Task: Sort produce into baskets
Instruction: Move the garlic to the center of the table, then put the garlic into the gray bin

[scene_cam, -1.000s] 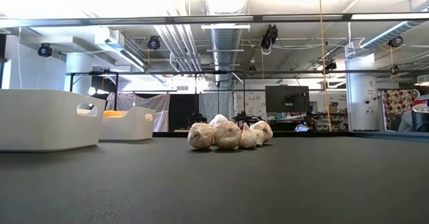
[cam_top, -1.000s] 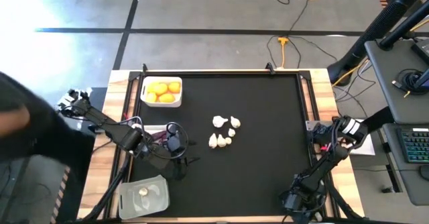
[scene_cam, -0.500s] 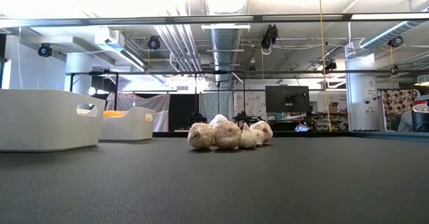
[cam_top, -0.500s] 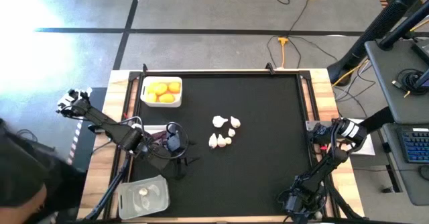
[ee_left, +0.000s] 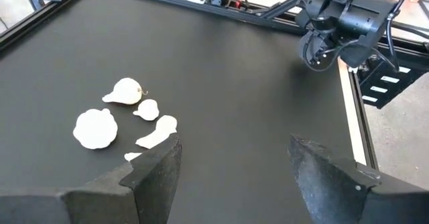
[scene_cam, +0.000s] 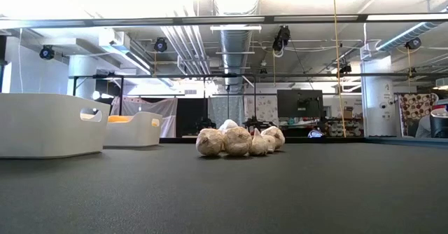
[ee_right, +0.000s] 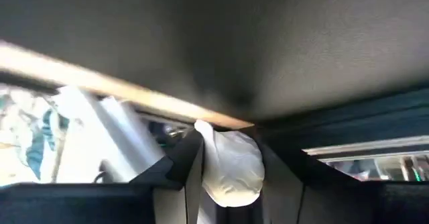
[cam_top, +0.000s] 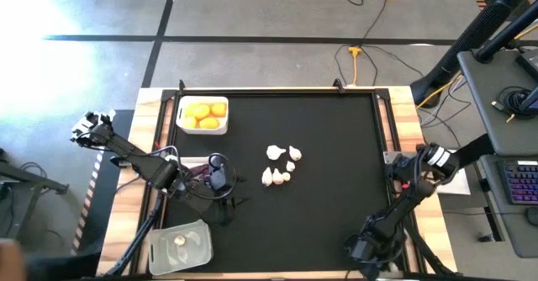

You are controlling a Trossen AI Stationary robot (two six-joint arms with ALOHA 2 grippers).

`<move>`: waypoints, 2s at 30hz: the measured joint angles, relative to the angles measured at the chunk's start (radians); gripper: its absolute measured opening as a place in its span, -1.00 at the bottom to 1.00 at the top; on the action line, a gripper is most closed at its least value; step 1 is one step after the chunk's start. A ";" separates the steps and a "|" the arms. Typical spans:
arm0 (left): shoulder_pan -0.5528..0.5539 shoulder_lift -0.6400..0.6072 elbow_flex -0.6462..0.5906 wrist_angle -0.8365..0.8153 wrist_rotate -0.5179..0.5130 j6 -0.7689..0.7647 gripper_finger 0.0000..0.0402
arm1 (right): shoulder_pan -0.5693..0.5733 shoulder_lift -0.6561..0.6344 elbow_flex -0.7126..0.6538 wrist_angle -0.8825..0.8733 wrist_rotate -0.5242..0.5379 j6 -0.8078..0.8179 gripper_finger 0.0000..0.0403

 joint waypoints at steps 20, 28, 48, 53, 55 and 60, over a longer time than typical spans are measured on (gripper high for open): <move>-0.049 -0.040 0.000 -0.178 0.004 -0.082 0.27 | -0.591 0.073 0.485 -0.171 0.960 -1.021 -0.45; -0.082 -0.023 0.000 -0.345 0.005 -0.265 0.27 | -0.710 0.252 0.643 -0.164 0.972 -1.229 -0.44; 0.006 0.046 -0.162 -0.025 0.075 -0.237 0.27 | -0.673 0.086 0.712 -0.310 1.069 -1.295 0.17; 0.056 0.166 -0.164 0.116 0.080 -0.136 0.27 | -0.616 -0.059 0.707 -0.414 1.229 -1.326 0.19; 0.067 0.224 -0.164 0.181 0.083 -0.094 0.27 | -0.593 -0.113 0.700 -0.449 1.276 -1.318 0.18; 0.119 0.353 -0.159 0.339 0.230 -0.011 0.27 | -0.509 -0.219 0.678 -0.473 1.368 -1.248 0.17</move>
